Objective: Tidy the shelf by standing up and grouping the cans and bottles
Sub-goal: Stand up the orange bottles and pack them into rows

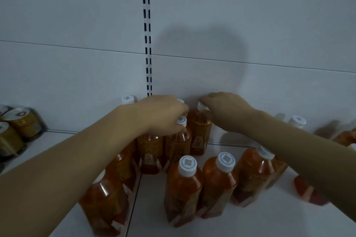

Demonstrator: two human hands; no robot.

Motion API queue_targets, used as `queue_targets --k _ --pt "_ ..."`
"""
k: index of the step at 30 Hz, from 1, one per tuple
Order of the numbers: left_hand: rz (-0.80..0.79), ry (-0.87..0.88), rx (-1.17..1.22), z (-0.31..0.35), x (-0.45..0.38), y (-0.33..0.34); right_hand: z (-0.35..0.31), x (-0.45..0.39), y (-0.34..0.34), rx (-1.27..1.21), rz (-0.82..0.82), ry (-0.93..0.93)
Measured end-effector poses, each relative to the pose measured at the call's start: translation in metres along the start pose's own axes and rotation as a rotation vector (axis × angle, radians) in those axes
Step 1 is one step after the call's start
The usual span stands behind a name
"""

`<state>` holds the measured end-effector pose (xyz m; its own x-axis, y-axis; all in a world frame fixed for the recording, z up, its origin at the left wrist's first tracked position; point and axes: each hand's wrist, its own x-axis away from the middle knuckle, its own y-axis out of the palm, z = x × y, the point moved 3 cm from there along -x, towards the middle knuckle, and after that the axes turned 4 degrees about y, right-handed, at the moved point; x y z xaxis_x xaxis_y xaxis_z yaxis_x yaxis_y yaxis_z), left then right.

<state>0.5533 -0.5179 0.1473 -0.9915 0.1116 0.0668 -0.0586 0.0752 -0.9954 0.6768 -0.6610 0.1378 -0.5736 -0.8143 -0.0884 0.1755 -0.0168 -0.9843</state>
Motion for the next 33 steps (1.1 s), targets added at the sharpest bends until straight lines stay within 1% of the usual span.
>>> queue_targets --k 4,6,7,9,11,12,13,14,16,17,18,20,22,24,27,31,33 --pt "0.004 0.016 0.123 -0.010 0.004 0.005 0.009 0.018 -0.010 0.012 0.007 0.046" --pt "0.034 0.013 0.169 -0.015 0.007 0.006 0.017 0.030 -0.019 0.026 0.021 0.066" --pt "0.065 0.014 0.190 -0.017 0.010 0.004 0.020 0.037 -0.023 0.018 0.035 0.071" --pt "0.182 0.024 0.219 -0.016 0.020 -0.005 0.021 0.056 -0.030 -0.047 0.095 0.054" --pt "0.319 0.049 0.270 -0.004 0.037 -0.020 0.015 0.077 -0.036 -0.174 0.159 0.007" --pt "0.349 0.060 0.313 0.005 0.046 -0.027 0.011 0.086 -0.036 -0.219 0.160 -0.032" --pt "0.332 0.069 0.347 0.014 0.055 -0.031 0.005 0.095 -0.035 -0.241 0.139 -0.071" --pt "0.265 0.078 0.355 0.025 0.064 -0.031 -0.002 0.103 -0.034 -0.248 0.099 -0.102" --pt "0.082 0.102 0.288 0.046 0.079 -0.024 -0.015 0.117 -0.031 -0.233 -0.013 -0.159" --pt "0.022 0.114 0.236 0.054 0.085 -0.016 -0.020 0.122 -0.030 -0.211 -0.053 -0.196" --pt "-0.003 0.116 0.185 0.062 0.089 -0.009 -0.023 0.126 -0.029 -0.174 -0.086 -0.228" --pt "0.012 0.094 0.092 0.071 0.092 0.003 -0.025 0.132 -0.026 -0.090 -0.143 -0.271" --pt "0.046 0.054 0.036 0.076 0.089 0.011 -0.026 0.133 -0.022 -0.054 -0.163 -0.290" --pt "0.057 0.011 0.005 0.079 0.087 0.016 -0.024 0.134 -0.016 -0.087 -0.167 -0.265" --pt "0.063 -0.035 0.022 0.082 0.091 0.017 -0.023 0.136 -0.005 -0.161 -0.220 -0.250" --pt "0.057 -0.048 0.016 0.074 0.109 0.011 -0.032 0.137 -0.001 -0.173 -0.159 -0.261" --pt "0.038 -0.044 -0.009 0.065 0.114 0.008 -0.042 0.134 -0.001 -0.198 -0.155 -0.247"
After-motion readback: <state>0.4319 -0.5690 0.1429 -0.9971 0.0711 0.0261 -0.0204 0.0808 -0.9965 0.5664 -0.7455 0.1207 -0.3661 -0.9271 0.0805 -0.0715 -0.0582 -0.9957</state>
